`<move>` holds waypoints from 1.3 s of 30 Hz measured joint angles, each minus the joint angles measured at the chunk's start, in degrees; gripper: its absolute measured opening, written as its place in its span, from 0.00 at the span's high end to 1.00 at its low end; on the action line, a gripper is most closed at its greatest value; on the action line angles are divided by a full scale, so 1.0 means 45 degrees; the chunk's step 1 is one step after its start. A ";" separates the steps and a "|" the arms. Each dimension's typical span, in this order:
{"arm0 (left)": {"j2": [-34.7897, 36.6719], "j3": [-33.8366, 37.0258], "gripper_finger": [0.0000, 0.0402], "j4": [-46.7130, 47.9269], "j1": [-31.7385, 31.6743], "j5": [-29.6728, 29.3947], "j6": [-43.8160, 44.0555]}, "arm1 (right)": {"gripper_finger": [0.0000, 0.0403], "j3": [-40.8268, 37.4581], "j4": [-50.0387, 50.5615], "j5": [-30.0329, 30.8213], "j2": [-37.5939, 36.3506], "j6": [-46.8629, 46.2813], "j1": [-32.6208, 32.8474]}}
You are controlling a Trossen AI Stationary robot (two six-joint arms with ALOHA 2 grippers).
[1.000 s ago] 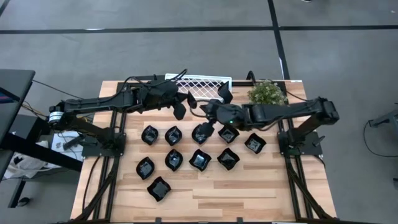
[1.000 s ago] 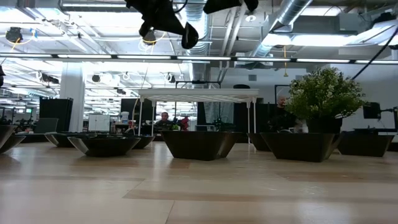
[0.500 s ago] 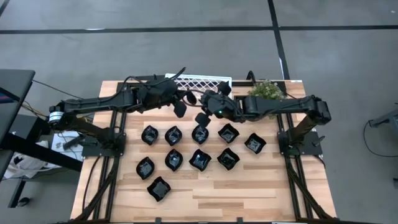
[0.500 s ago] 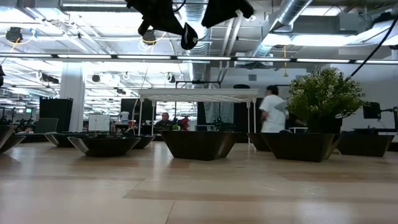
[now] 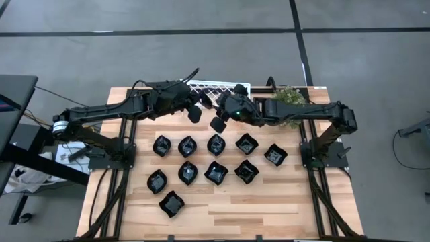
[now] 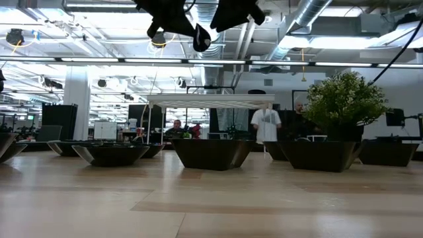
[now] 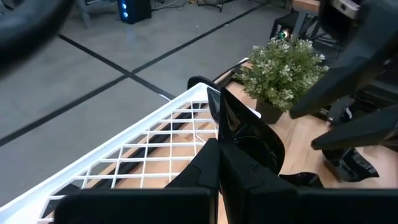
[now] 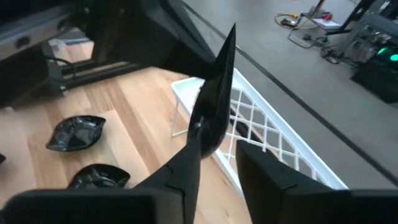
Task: Pick & Place Mini shaped plates
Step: Stack the black drop shaped plate on top of the black drop shaped plate on the shelf
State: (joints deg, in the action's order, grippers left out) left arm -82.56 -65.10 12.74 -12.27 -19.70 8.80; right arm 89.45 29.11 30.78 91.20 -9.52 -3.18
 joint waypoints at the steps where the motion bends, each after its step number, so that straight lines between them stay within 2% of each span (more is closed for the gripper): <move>1: 0.0000 0.0000 0.99 -0.0032 0.0000 0.0000 0.0000 | 0.72 0.0000 -0.0105 -0.0187 0.0000 -0.0005 -0.0094; 7: 0.0000 0.0000 0.99 -0.0089 0.0000 0.0000 0.0005 | 0.60 0.0000 -0.0441 -0.0609 0.0000 0.0416 -0.0447; 12: 0.0000 0.0000 0.99 -0.0117 0.0000 0.0000 0.0012 | 0.56 0.0000 -0.0671 -0.0820 0.0000 0.0534 -0.0536; 39: 0.0000 0.0000 0.99 -0.0702 0.0238 0.0002 0.0253 | 0.71 -0.0005 -0.1976 -0.1805 0.0000 0.0532 -0.1137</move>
State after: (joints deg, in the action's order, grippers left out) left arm -82.56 -65.10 9.58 -11.20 -19.69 9.93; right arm 89.43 20.22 22.65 91.20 -7.13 -8.29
